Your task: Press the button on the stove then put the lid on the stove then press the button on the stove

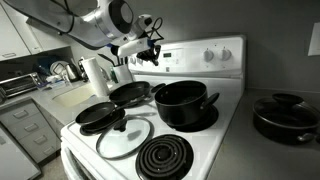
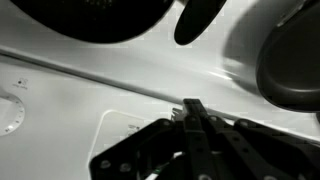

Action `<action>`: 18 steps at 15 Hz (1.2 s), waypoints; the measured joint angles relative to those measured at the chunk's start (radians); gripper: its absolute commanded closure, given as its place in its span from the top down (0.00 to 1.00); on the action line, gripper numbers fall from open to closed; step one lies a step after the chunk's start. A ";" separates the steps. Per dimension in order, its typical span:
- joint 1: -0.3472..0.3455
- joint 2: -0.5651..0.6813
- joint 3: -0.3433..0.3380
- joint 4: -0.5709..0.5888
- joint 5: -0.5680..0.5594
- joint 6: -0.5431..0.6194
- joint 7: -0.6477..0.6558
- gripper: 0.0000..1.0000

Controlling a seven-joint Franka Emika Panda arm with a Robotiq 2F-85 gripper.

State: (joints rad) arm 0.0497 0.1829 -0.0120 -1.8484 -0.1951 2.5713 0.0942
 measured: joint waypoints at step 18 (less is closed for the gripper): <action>0.009 -0.293 0.023 -0.269 -0.035 -0.081 0.086 1.00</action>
State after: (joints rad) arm 0.0588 -0.1096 0.0112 -2.1177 -0.2305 2.4898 0.1799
